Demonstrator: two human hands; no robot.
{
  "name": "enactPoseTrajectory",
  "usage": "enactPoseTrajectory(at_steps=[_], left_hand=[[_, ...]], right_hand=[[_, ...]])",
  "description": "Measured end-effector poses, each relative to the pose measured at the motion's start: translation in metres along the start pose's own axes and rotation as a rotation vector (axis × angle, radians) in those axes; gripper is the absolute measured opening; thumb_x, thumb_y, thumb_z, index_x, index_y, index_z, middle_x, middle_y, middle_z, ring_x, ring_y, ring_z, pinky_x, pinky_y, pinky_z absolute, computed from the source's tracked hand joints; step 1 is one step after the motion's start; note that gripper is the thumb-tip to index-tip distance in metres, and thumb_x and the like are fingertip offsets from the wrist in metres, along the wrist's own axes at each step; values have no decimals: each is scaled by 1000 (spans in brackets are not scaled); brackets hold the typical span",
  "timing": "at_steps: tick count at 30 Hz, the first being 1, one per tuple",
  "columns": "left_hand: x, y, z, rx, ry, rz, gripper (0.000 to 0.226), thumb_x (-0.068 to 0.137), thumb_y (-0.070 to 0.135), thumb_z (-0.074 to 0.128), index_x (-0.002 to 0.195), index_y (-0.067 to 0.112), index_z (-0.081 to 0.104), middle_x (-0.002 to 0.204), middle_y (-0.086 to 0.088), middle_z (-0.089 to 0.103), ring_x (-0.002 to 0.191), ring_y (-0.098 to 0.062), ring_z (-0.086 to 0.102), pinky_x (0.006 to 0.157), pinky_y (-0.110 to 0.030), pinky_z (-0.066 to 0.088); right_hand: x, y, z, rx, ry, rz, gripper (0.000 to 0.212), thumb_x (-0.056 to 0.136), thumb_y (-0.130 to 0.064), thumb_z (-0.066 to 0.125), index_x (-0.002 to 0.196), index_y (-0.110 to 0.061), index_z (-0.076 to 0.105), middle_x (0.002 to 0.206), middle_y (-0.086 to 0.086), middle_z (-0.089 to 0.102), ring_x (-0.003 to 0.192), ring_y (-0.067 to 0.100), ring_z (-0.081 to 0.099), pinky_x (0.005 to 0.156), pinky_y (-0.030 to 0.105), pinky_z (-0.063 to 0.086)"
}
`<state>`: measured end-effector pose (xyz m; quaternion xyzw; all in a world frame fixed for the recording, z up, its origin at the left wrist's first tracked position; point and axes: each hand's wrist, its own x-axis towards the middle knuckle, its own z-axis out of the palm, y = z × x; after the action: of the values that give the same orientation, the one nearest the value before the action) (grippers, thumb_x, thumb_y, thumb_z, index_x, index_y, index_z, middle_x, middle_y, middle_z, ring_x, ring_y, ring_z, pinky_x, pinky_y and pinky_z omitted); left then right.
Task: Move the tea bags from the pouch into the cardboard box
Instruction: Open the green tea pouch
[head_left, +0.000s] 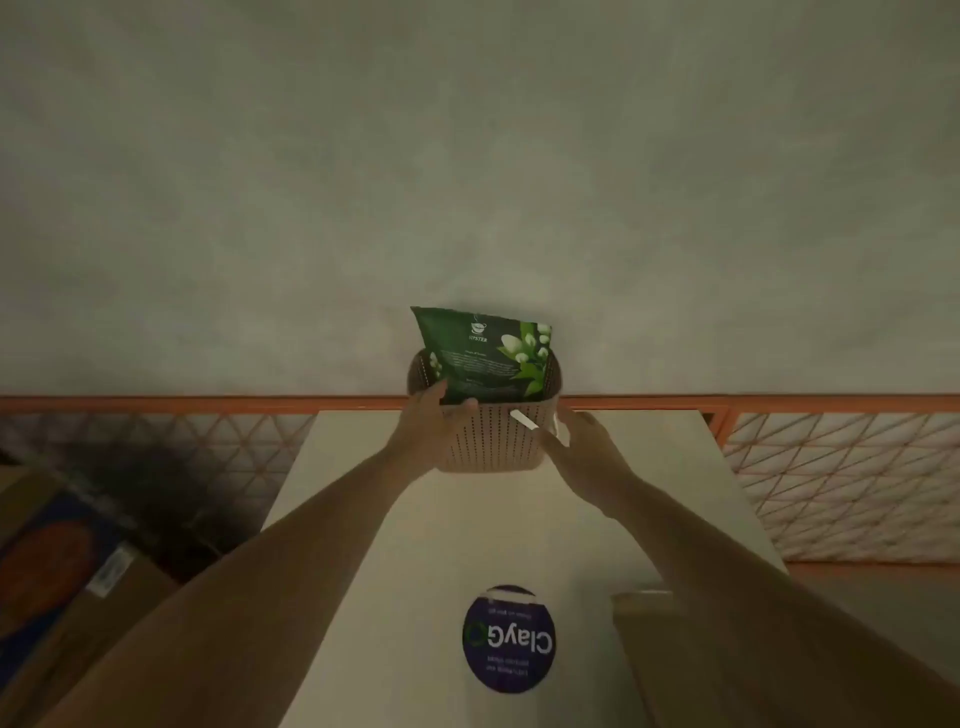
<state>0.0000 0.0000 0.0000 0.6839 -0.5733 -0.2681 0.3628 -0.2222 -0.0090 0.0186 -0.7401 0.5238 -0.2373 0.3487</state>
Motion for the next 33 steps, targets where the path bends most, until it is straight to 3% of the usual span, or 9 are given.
enactPoseTrajectory(at_steps=[6,11,14,19,21,24,26,28,33], left_hand=[[40,8,-7,-22,119,-67,62,93,39,68,146,17,44,142,-4,42,135,-24,37,112,-47,36],[80,-6,-15,-172,154,-225,116,70,49,86,156,7,20,157,-16,33,147,-35,32,117,-56,35],[97,-12,-15,-267,151,-251,124,74,31,88,160,7,2,162,-13,31,149,-31,32,120,-52,31],[115,-17,-17,-385,120,-232,135,71,31,90,159,8,-10,161,-10,36,149,-27,34,122,-53,27],[120,-18,-19,-351,134,-249,143,60,49,93,160,8,-1,157,-12,39,148,-29,31,122,-55,26],[128,-25,-24,-173,121,-292,108,63,57,88,150,16,39,147,-13,42,138,-30,38,114,-50,35],[134,-30,-25,-219,65,-261,112,44,75,86,136,18,56,136,-7,56,128,-28,52,108,-49,47],[138,-40,-22,-340,55,-222,112,33,74,89,125,15,63,123,-4,69,116,-26,66,97,-48,57],[134,-29,-20,-448,93,-188,103,41,63,91,122,7,63,115,-5,74,107,-26,71,88,-45,61]], right_hand=[[45,5,14,49,64,5,32,100,-29,50,131,-23,51,129,5,54,125,24,45,87,30,38],[82,4,19,124,145,24,45,92,-16,56,135,-23,46,124,4,49,122,25,43,90,38,44],[101,5,24,134,204,30,58,88,-15,60,142,-26,40,129,3,51,123,23,46,96,46,49],[125,7,26,302,162,52,66,84,-13,71,141,-23,37,123,-6,58,109,13,56,69,19,47],[132,9,26,263,139,67,63,80,-20,77,133,-21,43,120,-6,61,108,14,58,77,28,53],[140,10,25,162,108,70,36,80,-26,77,110,-23,57,104,-7,68,100,16,64,82,35,56],[144,11,22,128,116,72,22,82,-28,75,95,-28,58,96,-5,69,93,17,65,78,34,55],[146,11,21,125,124,89,18,83,-30,74,89,-28,57,94,-1,70,90,19,66,78,37,57],[150,5,21,161,141,183,20,89,-31,69,81,-13,64,88,8,71,84,26,69,78,46,59]])
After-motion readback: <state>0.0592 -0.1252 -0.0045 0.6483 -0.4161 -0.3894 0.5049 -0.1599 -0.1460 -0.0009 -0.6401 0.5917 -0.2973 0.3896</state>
